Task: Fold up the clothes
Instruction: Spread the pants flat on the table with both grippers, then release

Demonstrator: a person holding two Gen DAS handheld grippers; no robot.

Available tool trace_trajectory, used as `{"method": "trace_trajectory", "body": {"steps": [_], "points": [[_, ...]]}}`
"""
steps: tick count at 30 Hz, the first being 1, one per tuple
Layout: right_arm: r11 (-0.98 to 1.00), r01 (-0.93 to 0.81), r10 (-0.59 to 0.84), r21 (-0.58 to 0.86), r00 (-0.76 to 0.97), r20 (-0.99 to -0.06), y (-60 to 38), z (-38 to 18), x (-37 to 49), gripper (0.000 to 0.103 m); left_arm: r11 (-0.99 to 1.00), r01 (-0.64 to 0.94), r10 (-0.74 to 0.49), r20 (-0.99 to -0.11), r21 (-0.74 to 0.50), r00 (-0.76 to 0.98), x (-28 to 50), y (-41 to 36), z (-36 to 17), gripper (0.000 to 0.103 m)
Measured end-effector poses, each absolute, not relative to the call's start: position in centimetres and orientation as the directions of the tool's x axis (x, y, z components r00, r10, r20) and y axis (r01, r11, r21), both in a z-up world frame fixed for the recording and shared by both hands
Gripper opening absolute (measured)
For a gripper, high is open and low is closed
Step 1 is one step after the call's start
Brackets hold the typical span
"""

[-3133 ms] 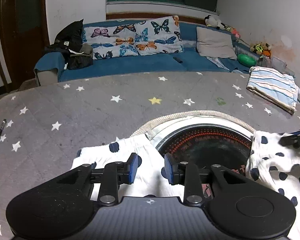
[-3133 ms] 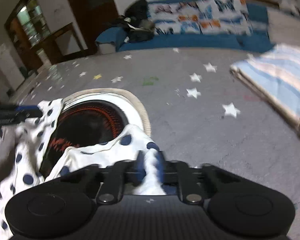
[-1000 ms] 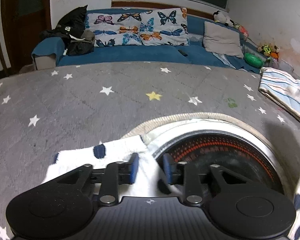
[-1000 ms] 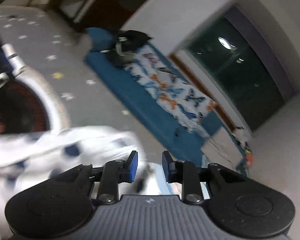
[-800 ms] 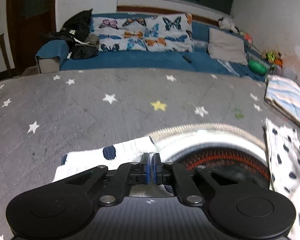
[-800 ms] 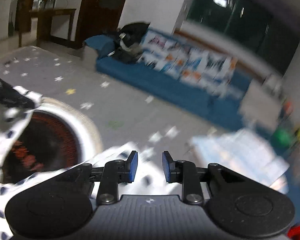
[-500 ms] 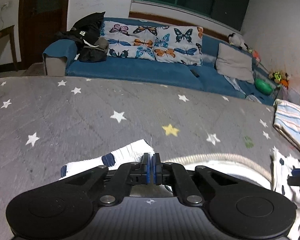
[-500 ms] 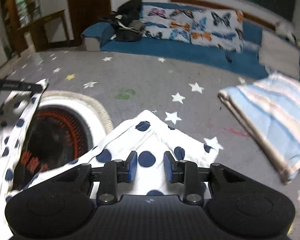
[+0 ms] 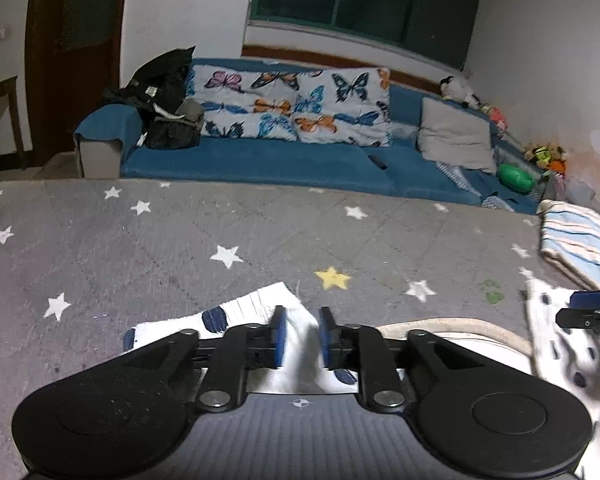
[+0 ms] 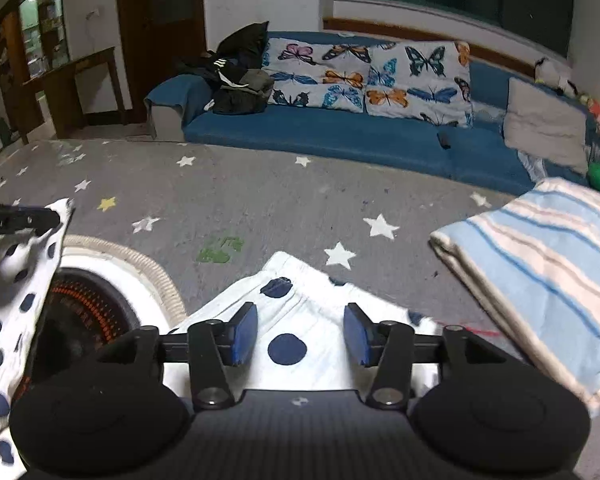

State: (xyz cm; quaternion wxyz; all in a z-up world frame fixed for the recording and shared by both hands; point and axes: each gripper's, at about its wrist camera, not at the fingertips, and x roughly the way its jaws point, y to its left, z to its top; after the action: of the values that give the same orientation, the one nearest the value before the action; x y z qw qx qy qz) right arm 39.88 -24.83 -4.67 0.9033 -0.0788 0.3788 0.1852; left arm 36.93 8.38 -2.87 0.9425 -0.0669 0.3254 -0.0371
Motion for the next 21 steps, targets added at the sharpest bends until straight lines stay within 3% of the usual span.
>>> {"method": "trace_trajectory", "body": {"steps": [13,21], "points": [[0.876,-0.481,0.362,0.041,0.599,-0.714,-25.4,-3.8,32.7,0.049,0.964,0.197,-0.265,-0.614,-0.177,0.744,26.2,6.2,-1.7,0.029],[0.91,-0.411,0.308,0.041,0.609,-0.731,-27.2,-5.8,31.5,0.047,0.967,0.181,-0.254,-0.63,-0.179,0.734,21.8,6.9,-2.7,0.029]]}}
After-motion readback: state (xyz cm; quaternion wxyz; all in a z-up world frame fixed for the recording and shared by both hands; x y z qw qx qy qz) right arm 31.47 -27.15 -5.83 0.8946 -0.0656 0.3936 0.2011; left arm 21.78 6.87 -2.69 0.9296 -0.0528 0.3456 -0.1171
